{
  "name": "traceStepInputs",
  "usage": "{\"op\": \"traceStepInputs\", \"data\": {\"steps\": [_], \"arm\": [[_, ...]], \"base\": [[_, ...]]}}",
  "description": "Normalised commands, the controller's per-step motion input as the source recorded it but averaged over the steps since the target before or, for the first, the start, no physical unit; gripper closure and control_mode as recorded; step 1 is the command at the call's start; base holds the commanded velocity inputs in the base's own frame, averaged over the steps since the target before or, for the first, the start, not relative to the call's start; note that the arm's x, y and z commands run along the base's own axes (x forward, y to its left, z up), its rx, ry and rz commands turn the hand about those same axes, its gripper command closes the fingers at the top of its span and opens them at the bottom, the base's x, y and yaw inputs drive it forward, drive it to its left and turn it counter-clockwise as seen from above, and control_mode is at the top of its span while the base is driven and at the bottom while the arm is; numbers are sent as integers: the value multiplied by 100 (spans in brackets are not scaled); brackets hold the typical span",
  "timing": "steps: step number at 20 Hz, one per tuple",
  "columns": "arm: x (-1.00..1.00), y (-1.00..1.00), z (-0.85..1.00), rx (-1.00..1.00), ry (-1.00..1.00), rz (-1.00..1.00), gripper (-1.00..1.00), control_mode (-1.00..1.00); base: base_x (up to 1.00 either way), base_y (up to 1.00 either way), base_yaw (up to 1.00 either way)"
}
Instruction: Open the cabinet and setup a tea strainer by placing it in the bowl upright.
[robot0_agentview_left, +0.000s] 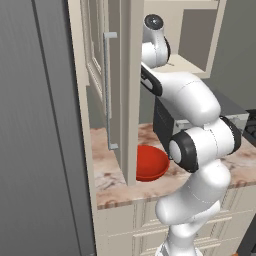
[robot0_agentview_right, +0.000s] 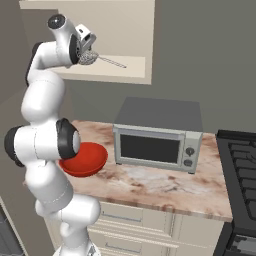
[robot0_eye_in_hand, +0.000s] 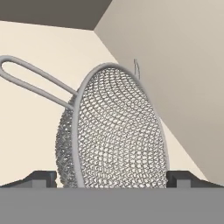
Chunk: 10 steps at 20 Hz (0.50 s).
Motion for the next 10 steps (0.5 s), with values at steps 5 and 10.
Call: {"op": "traceStepInputs", "data": {"steps": [5,10], "arm": [[3,0,0,0,0,4,-100,-100],[0,0,0,0,0,3,100,-100]], "base": [[0,0,0],[0,0,0]]}}
